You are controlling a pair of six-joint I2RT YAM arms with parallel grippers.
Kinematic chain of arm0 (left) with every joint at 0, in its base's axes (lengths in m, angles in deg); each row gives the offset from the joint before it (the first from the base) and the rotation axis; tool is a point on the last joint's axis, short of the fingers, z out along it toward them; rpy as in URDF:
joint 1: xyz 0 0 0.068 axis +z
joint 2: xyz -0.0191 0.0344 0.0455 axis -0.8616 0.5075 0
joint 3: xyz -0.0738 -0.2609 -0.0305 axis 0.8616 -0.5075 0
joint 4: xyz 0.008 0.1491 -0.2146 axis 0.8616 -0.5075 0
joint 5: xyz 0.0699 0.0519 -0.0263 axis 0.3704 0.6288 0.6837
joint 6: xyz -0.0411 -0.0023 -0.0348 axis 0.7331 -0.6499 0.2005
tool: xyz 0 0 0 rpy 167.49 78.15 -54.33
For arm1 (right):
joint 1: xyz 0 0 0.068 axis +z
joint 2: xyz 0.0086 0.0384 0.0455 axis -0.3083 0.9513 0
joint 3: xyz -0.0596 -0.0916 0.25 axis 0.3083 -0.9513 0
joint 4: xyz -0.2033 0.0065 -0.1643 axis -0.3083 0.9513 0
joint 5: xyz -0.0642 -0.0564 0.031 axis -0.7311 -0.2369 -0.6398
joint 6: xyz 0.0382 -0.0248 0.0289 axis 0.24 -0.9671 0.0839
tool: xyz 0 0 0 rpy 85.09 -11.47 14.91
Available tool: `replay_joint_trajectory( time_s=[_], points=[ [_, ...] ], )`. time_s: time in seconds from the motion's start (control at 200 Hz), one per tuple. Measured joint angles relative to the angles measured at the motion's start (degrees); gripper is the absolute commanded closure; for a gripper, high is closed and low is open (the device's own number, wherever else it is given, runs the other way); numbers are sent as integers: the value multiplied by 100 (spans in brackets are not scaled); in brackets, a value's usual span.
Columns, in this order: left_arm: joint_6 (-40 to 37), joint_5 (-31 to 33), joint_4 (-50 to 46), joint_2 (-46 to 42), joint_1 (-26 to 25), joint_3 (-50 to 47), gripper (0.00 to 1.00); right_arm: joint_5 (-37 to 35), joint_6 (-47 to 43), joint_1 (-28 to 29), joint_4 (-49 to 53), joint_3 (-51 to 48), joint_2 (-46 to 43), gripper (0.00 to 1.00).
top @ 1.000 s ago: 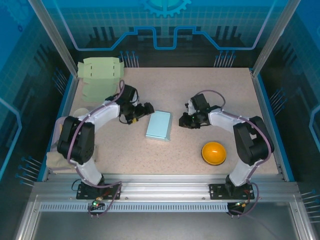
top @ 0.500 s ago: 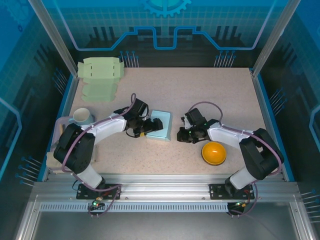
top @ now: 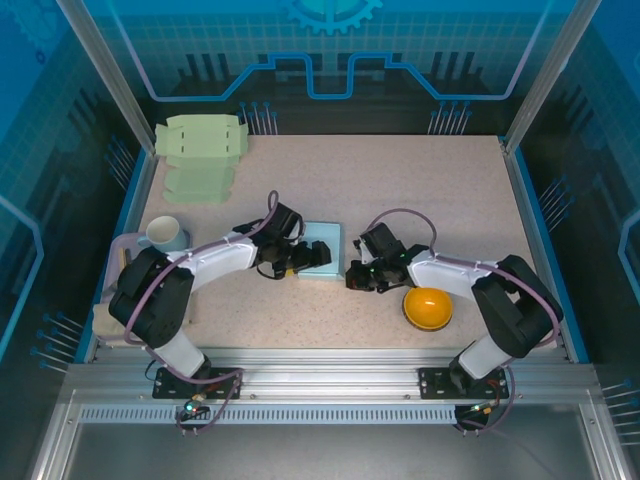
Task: Fold the paper box
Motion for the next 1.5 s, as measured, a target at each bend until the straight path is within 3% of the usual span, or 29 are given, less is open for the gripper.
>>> replay_joint_trajectory(
  time_s=[0.415, 0.85, 1.165, 1.501],
  points=[
    [203, 11, 216, 243, -9, -136, 4, 173, -17, 15, -317, -22, 310, 100],
    [208, 46, 219, 339, -20, -136, 5, 201, -457, -411, -151, 188, 503, 100],
    [717, 50, 348, 435, -31, -136, 5, 844, 11, -310, -1215, 157, 1080, 100],
    [1228, 332, 197, 743, -275, 219, 6, 1008, 302, -385, -2118, -192, 1082, 100]
  ],
)
